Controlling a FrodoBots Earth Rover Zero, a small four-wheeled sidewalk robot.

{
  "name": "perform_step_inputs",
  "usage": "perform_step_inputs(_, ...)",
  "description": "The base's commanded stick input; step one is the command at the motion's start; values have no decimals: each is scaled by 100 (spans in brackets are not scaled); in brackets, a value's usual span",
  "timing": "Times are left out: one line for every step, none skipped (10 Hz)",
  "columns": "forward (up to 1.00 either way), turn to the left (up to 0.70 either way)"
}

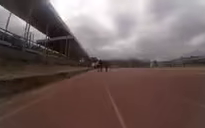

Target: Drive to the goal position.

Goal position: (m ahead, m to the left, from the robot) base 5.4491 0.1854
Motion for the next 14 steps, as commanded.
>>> perform_step_inputs(100,0)
perform_step_inputs(100,0)
perform_step_inputs(100,0)
perform_step_inputs(100,0)
perform_step_inputs(100,0)
perform_step_inputs(100,0)
perform_step_inputs(100,0)
perform_step_inputs(100,0)
perform_step_inputs(100,0)
perform_step_inputs(100,0)
perform_step_inputs(100,0)
perform_step_inputs(100,0)
perform_step_inputs(100,0)
perform_step_inputs(100,-3)
